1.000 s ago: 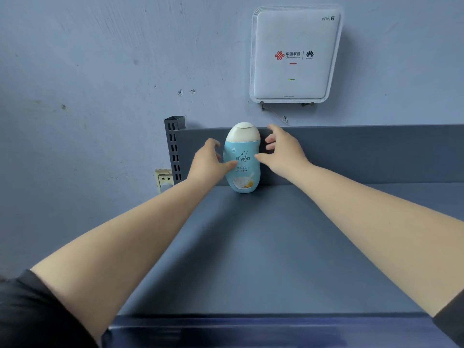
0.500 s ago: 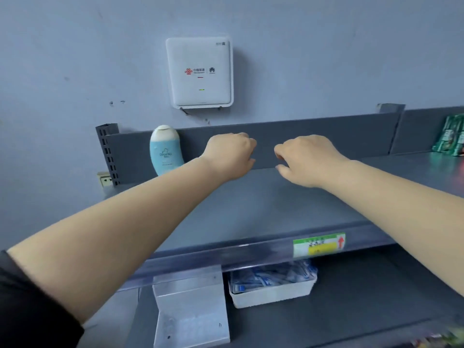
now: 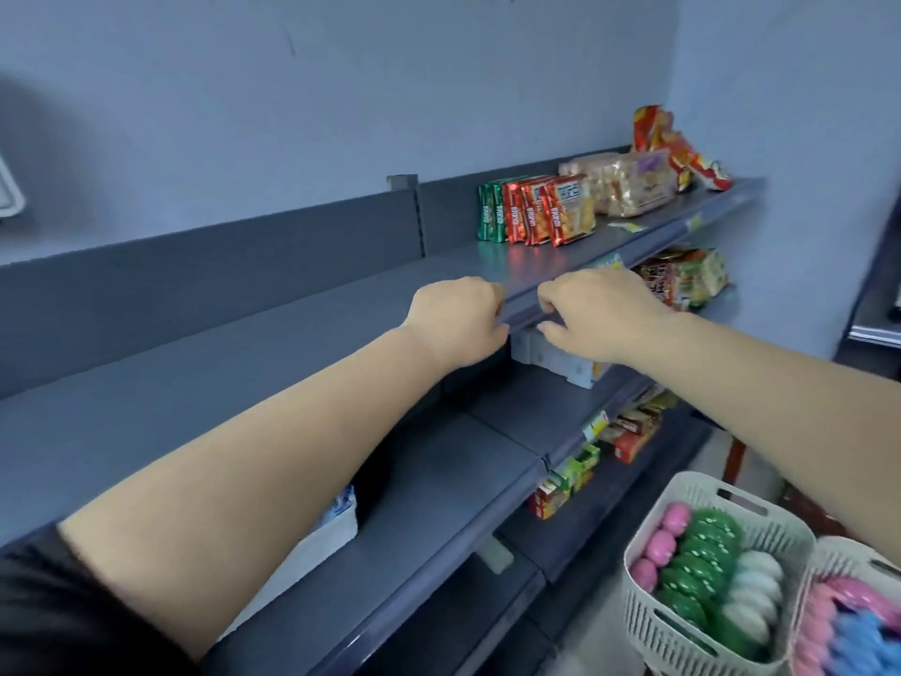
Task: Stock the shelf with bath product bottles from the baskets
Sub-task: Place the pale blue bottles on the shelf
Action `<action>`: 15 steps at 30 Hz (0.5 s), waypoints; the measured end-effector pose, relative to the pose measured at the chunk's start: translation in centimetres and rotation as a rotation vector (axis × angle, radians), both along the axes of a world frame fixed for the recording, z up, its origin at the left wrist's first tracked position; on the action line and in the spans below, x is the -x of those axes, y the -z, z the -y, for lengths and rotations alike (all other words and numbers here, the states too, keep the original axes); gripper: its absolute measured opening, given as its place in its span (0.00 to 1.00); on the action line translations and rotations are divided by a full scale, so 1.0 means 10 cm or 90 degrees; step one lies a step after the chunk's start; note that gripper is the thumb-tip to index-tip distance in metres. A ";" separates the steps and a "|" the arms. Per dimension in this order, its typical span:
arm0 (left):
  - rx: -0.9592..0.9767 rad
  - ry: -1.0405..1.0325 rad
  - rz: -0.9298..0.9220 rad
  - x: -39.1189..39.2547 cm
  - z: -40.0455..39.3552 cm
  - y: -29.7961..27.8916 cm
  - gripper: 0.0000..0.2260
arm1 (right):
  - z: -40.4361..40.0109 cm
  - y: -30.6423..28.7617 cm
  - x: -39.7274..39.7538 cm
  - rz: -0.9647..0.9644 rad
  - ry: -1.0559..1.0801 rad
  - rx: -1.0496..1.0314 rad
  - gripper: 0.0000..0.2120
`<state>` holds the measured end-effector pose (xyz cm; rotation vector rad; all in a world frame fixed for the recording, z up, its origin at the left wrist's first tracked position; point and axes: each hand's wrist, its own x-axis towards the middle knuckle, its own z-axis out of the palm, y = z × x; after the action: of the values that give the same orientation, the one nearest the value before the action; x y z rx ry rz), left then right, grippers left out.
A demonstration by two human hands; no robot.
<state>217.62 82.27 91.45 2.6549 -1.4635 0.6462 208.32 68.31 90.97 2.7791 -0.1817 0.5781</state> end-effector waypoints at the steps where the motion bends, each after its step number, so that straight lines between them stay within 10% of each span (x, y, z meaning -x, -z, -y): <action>1: -0.005 0.026 -0.006 0.07 0.17 0.06 0.12 | 0.14 0.06 0.10 -0.002 0.021 -0.004 0.13; 15: -0.142 0.314 -0.092 0.51 2.35 1.24 0.09 | 1.72 1.25 0.92 -0.113 0.265 -0.111 0.09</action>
<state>212.54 58.78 79.02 2.2645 -2.1335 0.2573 199.14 51.10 78.52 2.8128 -0.7799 0.2191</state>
